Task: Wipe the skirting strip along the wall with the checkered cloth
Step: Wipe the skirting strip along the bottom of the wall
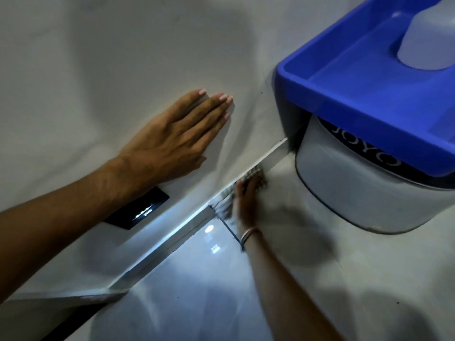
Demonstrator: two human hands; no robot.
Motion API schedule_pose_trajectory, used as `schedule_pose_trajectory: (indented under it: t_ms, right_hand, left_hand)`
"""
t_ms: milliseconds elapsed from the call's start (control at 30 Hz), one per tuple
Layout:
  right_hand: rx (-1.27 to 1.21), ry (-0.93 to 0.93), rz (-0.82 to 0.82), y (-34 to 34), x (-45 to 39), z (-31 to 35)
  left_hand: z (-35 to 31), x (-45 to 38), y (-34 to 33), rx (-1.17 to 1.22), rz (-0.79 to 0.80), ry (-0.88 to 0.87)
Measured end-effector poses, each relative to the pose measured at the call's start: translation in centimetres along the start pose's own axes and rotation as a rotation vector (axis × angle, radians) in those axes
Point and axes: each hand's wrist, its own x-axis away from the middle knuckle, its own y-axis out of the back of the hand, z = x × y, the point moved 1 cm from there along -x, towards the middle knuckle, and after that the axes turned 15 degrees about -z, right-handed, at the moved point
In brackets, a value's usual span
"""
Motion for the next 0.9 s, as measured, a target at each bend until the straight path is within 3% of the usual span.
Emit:
schedule_pose_trajectory:
  t_ms: [67,133,200,267,367,467,567,633,900]
  right_hand:
    - [0.019,-0.059,0.104,-1.9,6.5,-2.4]
    - [0.139,0.018,0.197,-2.1,7.4,-3.2]
    - [0.121,0.089,0.142,-1.4,1.9,-2.0]
    - [0.077,0.030,-0.002,1.1,-4.6,0.4]
    - [0.087,-0.066,-0.015,3.5,-9.5,2.2]
    - [-0.028,-0.011,0.026,1.2,-3.4,0.9]
    - [-0.050,-0.113,0.237,-1.3,8.5,-2.7]
    - [-0.030,-0.143,0.309,-1.6,11.1,-3.2]
    - [0.016,-0.059,-0.043,1.9,-7.6,0.5]
  left_hand:
    - [0.0,0.0,0.0,-0.002,0.006,-0.006]
    - [-0.1,0.0,0.0,-0.024,-0.006,-0.003]
    - [-0.1,0.0,0.1,-0.030,-0.001,-0.019]
    - [-0.1,0.1,0.0,-0.030,0.003,-0.014]
    - [-0.3,0.1,0.0,-0.048,0.002,0.001]
    - [-0.5,0.0,0.1,-0.054,0.011,0.014]
    - [-1.0,-0.2,0.3,-0.081,-0.024,0.042]
    - [-1.4,-0.1,0.5,-0.082,-0.061,0.094]
    - [-1.9,6.2,3.6,-0.088,-0.105,0.290]
